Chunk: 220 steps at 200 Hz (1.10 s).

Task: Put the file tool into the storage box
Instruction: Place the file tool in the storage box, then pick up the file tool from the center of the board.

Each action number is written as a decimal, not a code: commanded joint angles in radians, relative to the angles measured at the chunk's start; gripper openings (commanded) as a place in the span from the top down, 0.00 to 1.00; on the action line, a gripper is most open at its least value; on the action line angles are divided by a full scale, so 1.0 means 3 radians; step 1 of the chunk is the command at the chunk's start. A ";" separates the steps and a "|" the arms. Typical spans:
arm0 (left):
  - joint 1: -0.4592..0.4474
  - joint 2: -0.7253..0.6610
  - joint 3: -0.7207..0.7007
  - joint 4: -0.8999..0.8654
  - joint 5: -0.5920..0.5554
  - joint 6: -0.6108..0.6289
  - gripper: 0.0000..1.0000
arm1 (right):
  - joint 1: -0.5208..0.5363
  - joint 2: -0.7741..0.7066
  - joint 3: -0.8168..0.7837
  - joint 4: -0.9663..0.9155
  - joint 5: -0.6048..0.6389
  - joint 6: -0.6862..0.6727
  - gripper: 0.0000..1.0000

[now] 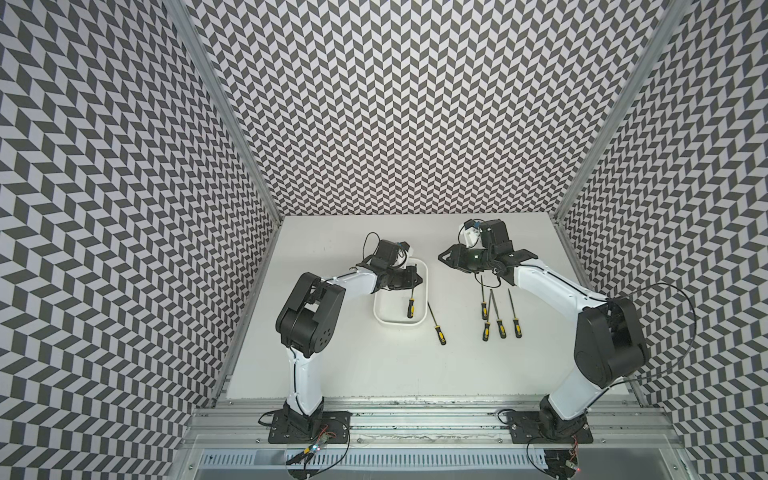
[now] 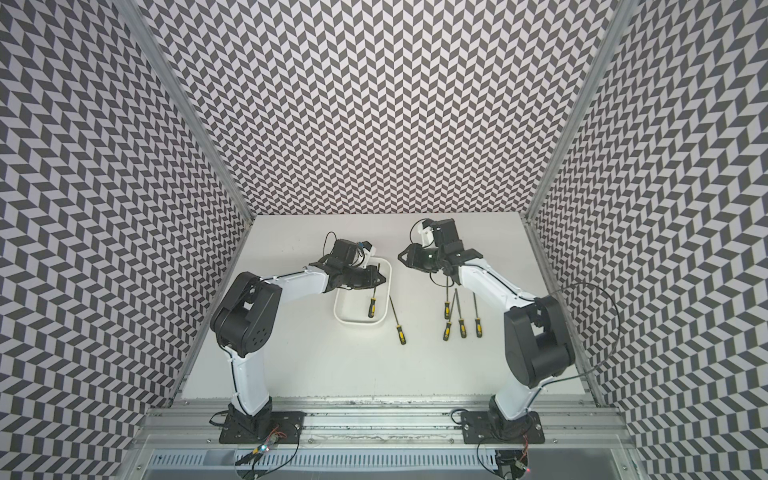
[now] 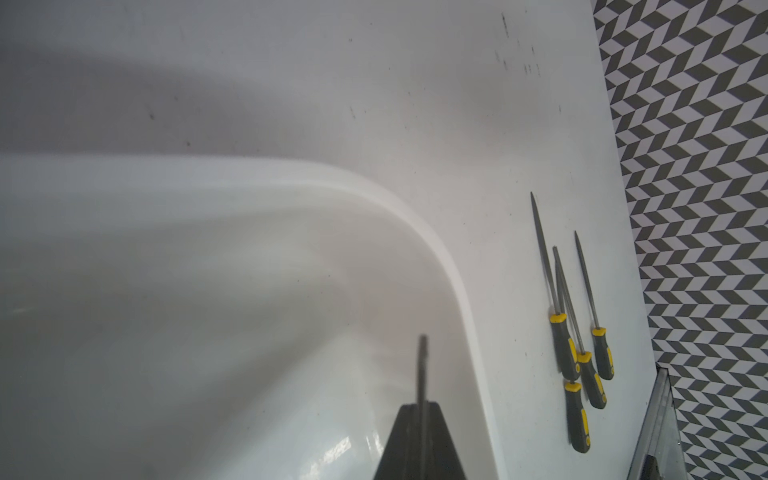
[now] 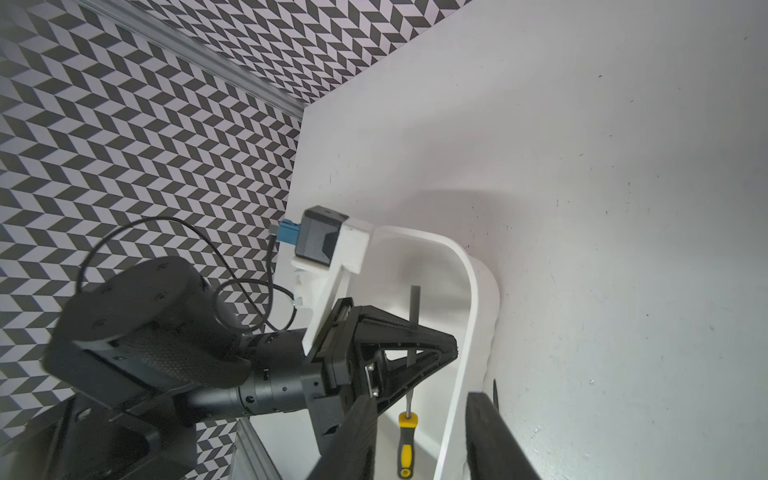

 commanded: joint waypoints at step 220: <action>0.0588 -0.0847 -0.0018 -0.0262 -0.0560 0.0070 0.40 | 0.0831 -0.0278 -0.0732 -0.1325 0.0364 -0.0873 0.58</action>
